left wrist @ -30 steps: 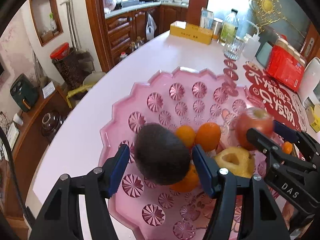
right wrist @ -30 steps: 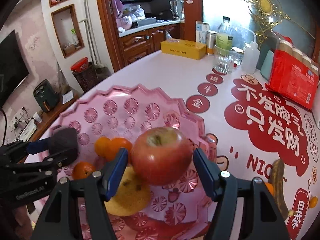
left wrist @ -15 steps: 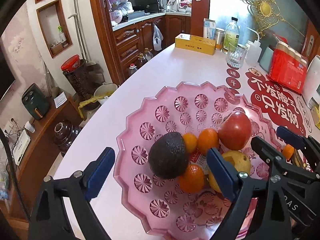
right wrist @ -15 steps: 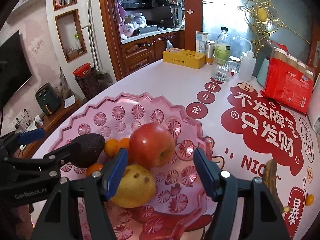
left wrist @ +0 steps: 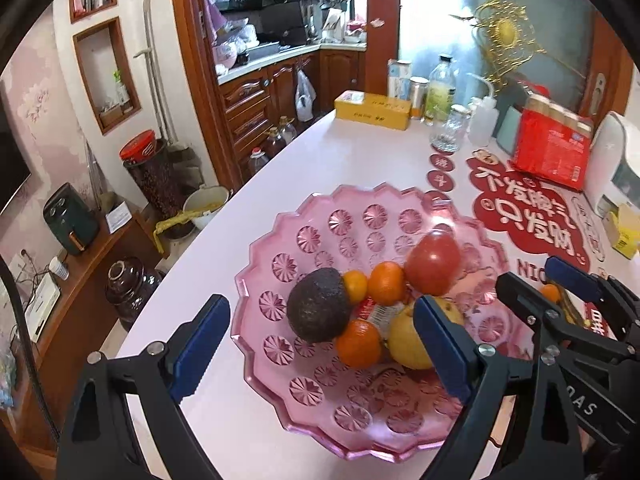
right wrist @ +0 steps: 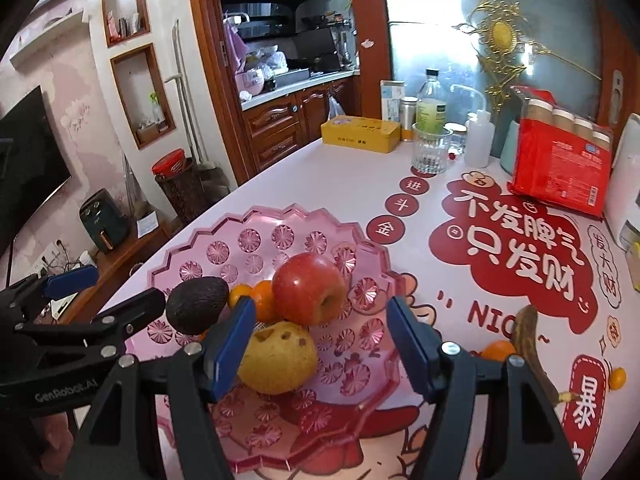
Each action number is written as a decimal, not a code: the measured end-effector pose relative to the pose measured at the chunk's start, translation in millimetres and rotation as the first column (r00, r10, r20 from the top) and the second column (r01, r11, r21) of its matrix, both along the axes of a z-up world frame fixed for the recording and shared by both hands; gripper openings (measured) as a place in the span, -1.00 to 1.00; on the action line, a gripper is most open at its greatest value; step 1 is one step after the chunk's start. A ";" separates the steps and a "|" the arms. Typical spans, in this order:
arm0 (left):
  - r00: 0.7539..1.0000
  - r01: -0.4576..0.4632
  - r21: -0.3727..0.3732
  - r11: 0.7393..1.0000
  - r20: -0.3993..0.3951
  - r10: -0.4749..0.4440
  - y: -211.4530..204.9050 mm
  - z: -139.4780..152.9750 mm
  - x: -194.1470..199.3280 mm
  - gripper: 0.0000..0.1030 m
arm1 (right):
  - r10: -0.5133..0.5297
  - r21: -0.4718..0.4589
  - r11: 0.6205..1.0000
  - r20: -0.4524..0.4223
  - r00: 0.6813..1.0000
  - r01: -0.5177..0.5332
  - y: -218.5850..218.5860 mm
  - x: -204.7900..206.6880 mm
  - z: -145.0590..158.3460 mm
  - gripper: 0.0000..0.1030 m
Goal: Organize fruits
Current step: 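Withdraw both tools from the bowl toward the lychees and mandarin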
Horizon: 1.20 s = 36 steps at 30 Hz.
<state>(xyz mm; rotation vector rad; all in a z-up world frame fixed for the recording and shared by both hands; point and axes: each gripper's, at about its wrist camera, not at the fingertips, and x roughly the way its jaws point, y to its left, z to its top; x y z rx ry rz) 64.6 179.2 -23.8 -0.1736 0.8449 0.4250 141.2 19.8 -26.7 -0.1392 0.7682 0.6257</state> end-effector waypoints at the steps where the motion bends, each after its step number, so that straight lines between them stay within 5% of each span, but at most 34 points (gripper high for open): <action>1: 1.000 0.006 0.000 1.000 0.006 -0.006 -3.2 2.7 -2.2 0.79 | -0.007 0.002 1.000 0.001 1.000 0.007 -2.5 -2.0 1.8 0.32; 10: 0.992 0.110 -0.040 0.993 0.062 -0.108 -49.1 20.2 -15.2 0.79 | -0.114 0.019 0.993 0.043 0.993 0.114 -55.8 -31.4 17.4 0.32; 17: 0.964 0.249 -0.065 0.966 0.114 -0.240 -102.0 31.3 -14.1 0.79 | -0.230 -0.018 0.972 0.142 0.963 0.234 -113.4 -62.6 34.8 0.32; 28: 0.861 0.506 -0.018 0.862 0.074 -0.504 -207.8 12.6 -3.7 0.80 | -0.415 -0.079 0.893 0.239 0.878 0.443 -212.0 -103.4 38.6 0.32; 36: 0.791 0.611 -0.032 0.791 -0.029 -0.612 -261.5 -20.0 3.1 0.80 | -0.526 -0.128 0.831 0.131 0.840 0.541 -266.3 -115.2 -5.6 0.32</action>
